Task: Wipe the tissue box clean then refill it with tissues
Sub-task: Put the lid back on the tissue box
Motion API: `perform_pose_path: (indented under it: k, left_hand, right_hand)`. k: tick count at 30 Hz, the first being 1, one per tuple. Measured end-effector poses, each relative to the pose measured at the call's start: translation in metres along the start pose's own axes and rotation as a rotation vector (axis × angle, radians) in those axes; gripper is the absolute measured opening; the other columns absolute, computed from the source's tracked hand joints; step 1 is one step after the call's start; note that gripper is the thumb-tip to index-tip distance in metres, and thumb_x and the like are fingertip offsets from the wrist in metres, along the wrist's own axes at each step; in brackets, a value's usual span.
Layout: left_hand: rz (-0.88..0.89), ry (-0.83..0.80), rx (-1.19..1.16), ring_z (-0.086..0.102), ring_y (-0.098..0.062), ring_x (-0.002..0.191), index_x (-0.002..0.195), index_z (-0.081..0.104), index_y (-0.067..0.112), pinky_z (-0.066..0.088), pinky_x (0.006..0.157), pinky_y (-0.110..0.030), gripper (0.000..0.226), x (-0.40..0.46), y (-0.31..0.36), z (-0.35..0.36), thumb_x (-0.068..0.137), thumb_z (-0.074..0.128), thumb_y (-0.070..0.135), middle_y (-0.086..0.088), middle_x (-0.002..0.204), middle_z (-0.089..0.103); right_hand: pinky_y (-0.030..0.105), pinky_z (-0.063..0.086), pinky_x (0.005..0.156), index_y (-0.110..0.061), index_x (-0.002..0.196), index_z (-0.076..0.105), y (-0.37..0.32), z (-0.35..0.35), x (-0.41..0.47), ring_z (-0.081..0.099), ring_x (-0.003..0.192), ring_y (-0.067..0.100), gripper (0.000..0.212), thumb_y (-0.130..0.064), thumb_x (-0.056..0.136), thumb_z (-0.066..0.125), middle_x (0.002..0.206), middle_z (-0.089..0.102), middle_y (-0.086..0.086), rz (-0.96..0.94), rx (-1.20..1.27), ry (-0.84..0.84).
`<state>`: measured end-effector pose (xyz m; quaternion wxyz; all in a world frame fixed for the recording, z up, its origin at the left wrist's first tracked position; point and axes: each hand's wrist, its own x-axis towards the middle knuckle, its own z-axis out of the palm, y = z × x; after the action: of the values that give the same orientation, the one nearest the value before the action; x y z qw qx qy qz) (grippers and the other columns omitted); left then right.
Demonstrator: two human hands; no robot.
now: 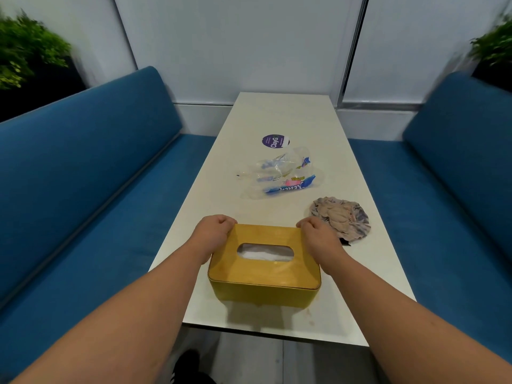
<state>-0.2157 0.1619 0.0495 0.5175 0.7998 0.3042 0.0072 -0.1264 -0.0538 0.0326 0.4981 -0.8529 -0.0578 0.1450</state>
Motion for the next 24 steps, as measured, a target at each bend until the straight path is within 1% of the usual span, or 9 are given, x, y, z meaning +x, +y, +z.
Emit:
perform_pose_path:
  k: [2,5,8,10,11,13,15,20,24]
  left_hand:
    - [0.080,0.046,0.178,0.052,-0.019,0.104,0.123,0.062,0.021,0.044,0.085,-0.031,0.029,0.001,0.004,0.000,0.101,0.046,0.031,-0.002,0.123,0.061]
    - [0.250,0.093,0.343,0.053,-0.019,0.116,0.124,0.060,0.024,0.040,0.090,-0.027,0.028,-0.002,0.009,0.000,0.096,0.056,0.028,0.002,0.130,0.057]
    - [0.469,0.005,0.430,0.044,-0.013,0.125,0.098,0.067,0.030,0.035,0.098,-0.024,0.013,-0.009,0.013,-0.001,0.086,0.069,0.025,0.007,0.133,0.053]
    - [0.557,-0.090,0.578,0.034,-0.011,0.133,0.087,0.068,0.033,0.032,0.109,-0.030,0.006,-0.013,0.015,0.001,0.083,0.072,0.029,0.009,0.137,0.049]
    - [0.578,-0.124,0.651,0.028,-0.012,0.137,0.087,0.070,0.033,0.029,0.112,-0.034,0.003,-0.014,0.016,0.002,0.084,0.071,0.033,0.010,0.139,0.047]
    - [0.621,-0.171,0.802,0.021,-0.014,0.141,0.092,0.075,0.032,0.026,0.113,-0.036,0.012,-0.015,0.018,0.006,0.086,0.067,0.039,0.011,0.144,0.044]
    - [0.667,-0.202,0.956,0.019,-0.017,0.143,0.099,0.076,0.032,0.026,0.113,-0.037,0.020,-0.016,0.022,0.010,0.088,0.064,0.043,0.010,0.147,0.042]
    - [0.738,-0.279,1.262,0.016,-0.023,0.145,0.109,0.073,0.031,0.023,0.112,-0.040,0.026,-0.017,0.039,0.018,0.091,0.060,0.043,0.006,0.152,0.038]
    - [0.816,-0.304,1.430,0.007,-0.027,0.148,0.111,0.072,0.032,0.020,0.116,-0.044,0.027,-0.013,0.039,0.025,0.093,0.057,0.045,0.004,0.159,0.025]
  right_hand:
    - [0.028,0.040,0.075,-0.024,0.110,0.062,-0.004,0.001,-0.002,0.054,0.097,0.014,0.023,-0.035,0.097,0.046,0.110,0.062,-0.004,-0.131,-0.153,-0.015]
    - [0.030,0.039,0.083,-0.031,0.122,0.059,-0.005,0.003,-0.006,0.052,0.114,0.018,0.036,-0.048,0.090,0.057,0.124,0.058,-0.004,-0.216,-0.384,-0.119]
    - [0.029,0.038,0.083,-0.033,0.124,0.058,-0.009,0.003,-0.007,0.050,0.115,0.019,0.041,-0.048,0.086,0.061,0.129,0.057,-0.002,-0.238,-0.416,-0.136]
    - [0.028,0.039,0.082,-0.034,0.124,0.058,-0.009,0.003,-0.006,0.050,0.114,0.018,0.041,-0.048,0.086,0.063,0.129,0.058,-0.003,-0.239,-0.417,-0.135]
    - [0.028,0.039,0.082,-0.034,0.124,0.058,-0.008,0.004,-0.005,0.050,0.114,0.018,0.041,-0.048,0.085,0.063,0.129,0.058,-0.003,-0.237,-0.422,-0.134]
    - [0.028,0.039,0.082,-0.035,0.123,0.058,-0.008,0.004,-0.004,0.050,0.114,0.018,0.040,-0.048,0.085,0.064,0.128,0.058,-0.003,-0.238,-0.424,-0.134]
    - [0.028,0.039,0.081,-0.035,0.122,0.058,-0.007,0.004,-0.004,0.050,0.113,0.018,0.039,-0.048,0.085,0.064,0.127,0.058,-0.003,-0.240,-0.412,-0.132]
    - [0.029,0.041,0.082,-0.035,0.121,0.059,-0.007,0.005,-0.002,0.052,0.112,0.017,0.039,-0.048,0.084,0.065,0.125,0.059,-0.004,-0.241,-0.414,-0.130]
    - [0.032,0.043,0.086,-0.035,0.121,0.058,-0.007,0.005,-0.002,0.052,0.112,0.018,0.040,-0.048,0.084,0.065,0.125,0.060,-0.004,-0.249,-0.418,-0.134]
